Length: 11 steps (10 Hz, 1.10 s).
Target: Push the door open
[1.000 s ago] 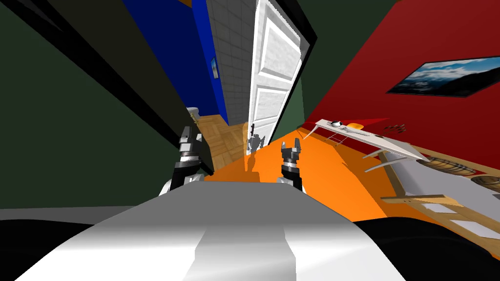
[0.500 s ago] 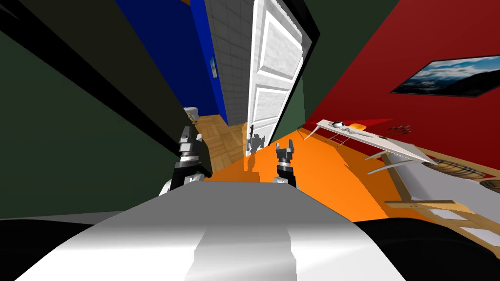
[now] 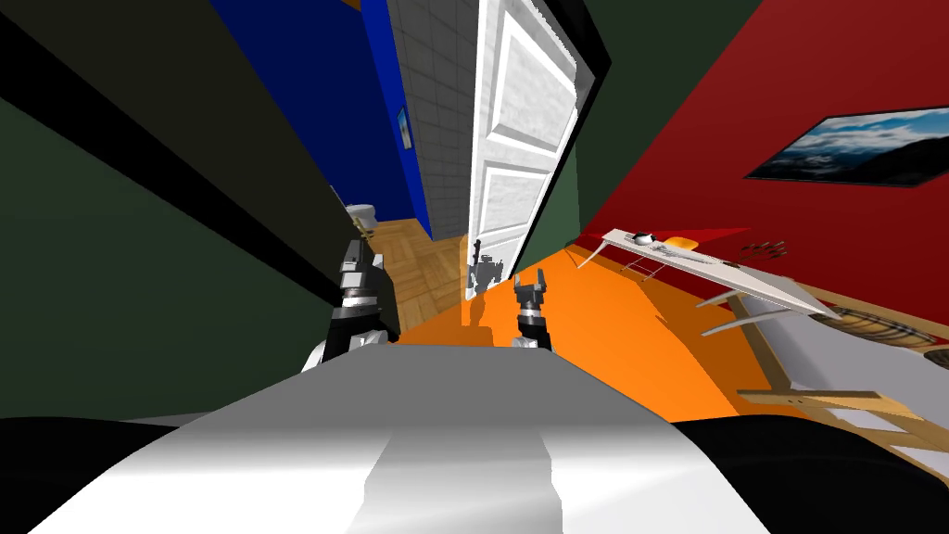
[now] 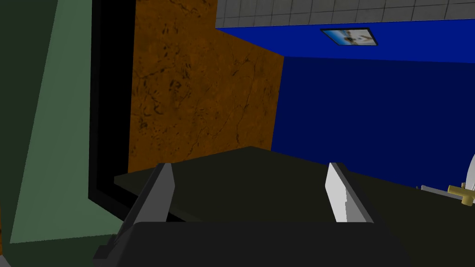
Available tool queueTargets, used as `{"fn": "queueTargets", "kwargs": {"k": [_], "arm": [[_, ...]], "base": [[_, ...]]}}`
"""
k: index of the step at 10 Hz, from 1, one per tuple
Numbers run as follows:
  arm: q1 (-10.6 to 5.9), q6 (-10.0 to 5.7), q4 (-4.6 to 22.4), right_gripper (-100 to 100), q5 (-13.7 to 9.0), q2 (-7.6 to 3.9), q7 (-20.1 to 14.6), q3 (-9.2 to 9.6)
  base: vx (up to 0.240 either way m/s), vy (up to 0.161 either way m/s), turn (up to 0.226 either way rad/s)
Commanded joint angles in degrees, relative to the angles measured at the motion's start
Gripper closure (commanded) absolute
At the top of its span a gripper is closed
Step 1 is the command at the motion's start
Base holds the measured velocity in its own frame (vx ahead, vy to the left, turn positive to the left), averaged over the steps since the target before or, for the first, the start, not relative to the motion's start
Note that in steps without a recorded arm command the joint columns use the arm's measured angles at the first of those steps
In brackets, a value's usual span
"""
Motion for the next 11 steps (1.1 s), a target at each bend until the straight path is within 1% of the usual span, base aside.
{"fn": "queueTargets", "kwargs": {"k": [1, 11], "arm": [[-0.71, -0.31, 1.7, -100, -0.3, -0.3, -2.1, 0.95], [-4.88, -2.84, 13.7, -100, -1.5, -1.23, -15.3, 8.46]], "base": [[0.105, -0.034, 0.009], [0.098, -0.042, 0.009]]}}
